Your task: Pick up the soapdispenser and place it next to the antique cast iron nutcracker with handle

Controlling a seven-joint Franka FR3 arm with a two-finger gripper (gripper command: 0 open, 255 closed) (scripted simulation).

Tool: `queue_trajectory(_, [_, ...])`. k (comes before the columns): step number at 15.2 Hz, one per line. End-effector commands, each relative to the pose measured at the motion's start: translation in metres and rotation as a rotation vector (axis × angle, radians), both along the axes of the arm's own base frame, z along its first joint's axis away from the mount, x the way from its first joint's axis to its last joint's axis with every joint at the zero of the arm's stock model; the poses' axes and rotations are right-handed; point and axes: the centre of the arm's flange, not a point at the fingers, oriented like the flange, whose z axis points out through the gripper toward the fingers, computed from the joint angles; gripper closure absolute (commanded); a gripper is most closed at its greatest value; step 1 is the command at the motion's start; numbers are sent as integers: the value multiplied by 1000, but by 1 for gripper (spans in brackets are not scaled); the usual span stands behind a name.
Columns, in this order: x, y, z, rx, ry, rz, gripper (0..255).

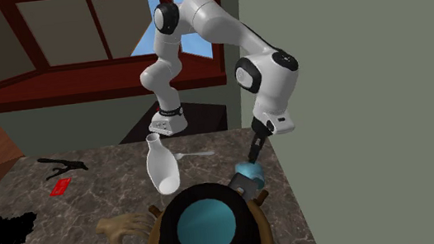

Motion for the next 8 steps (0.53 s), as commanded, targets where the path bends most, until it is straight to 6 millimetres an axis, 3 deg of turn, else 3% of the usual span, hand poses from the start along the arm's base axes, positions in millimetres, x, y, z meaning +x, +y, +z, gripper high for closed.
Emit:
queue_trajectory(1, [1, -11, 1, -117, -70, -174, 0])
queue_trajectory(6, [-3, -37, 9, -402, -229, -582, 0])
queue_trajectory(8, [-5, -41, 6, -436, -248, -630, 0])
